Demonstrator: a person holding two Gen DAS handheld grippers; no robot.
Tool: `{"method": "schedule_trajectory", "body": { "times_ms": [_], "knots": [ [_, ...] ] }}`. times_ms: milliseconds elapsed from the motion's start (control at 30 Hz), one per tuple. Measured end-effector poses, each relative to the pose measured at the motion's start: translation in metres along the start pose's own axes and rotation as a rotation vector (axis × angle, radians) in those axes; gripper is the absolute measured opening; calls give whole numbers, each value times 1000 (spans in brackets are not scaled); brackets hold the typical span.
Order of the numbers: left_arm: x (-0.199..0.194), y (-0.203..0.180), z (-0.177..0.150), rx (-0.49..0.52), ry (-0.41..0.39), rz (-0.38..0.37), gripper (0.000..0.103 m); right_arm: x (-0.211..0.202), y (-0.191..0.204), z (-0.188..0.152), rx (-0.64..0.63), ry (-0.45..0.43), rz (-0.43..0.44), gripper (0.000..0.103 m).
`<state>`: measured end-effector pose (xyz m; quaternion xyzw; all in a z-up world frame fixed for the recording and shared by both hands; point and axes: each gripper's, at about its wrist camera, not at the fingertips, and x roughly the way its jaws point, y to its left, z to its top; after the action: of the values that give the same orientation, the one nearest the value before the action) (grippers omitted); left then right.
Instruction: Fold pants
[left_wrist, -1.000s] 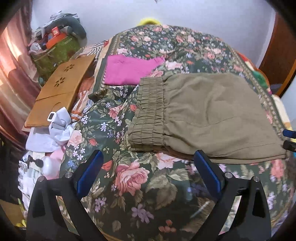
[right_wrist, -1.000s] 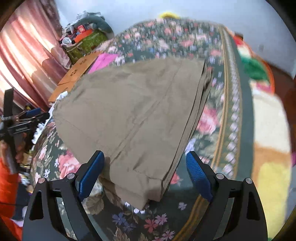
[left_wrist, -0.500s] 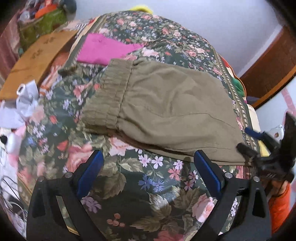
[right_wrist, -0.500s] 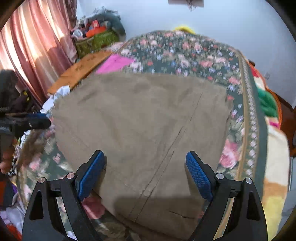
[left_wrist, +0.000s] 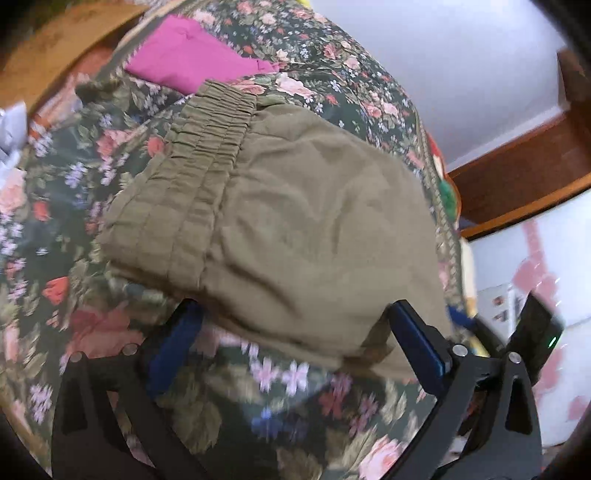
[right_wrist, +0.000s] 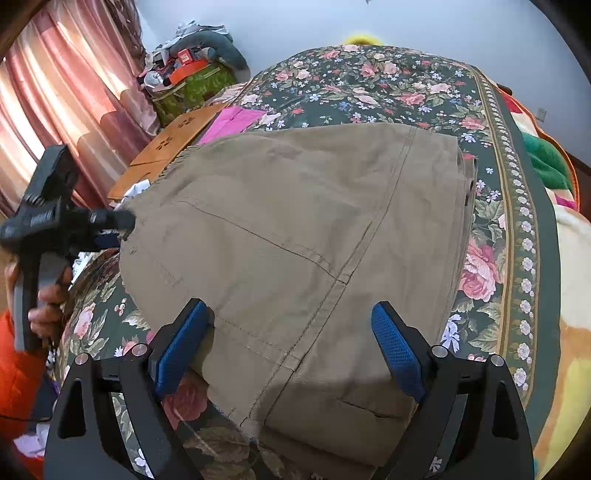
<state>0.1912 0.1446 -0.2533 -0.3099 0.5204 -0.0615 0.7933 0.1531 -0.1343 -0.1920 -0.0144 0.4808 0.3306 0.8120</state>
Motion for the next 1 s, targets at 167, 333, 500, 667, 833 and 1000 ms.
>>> {"method": "schedule_trajectory", "body": {
  "times_ms": [167, 333, 500, 667, 833, 1000],
  "knots": [
    [7, 11, 20, -83, 3, -51, 102, 0, -2, -1, 10, -3, 13, 89],
    [4, 2, 27, -8, -56, 168, 60, 0, -5, -2, 27, -8, 32, 90],
    [-11, -6, 19, 32, -139, 247, 43, -6, -9, -6, 58, -16, 31, 91],
    [-36, -36, 3, 169, -246, 400, 39, -19, -20, -15, 118, -37, 18, 91],
    [-58, -77, -17, 376, -378, 609, 38, -36, -29, -30, 160, -54, 1, 91],
    [-61, -129, -31, 563, -515, 755, 37, -46, -28, -37, 136, -76, -59, 91]
  ]
}}
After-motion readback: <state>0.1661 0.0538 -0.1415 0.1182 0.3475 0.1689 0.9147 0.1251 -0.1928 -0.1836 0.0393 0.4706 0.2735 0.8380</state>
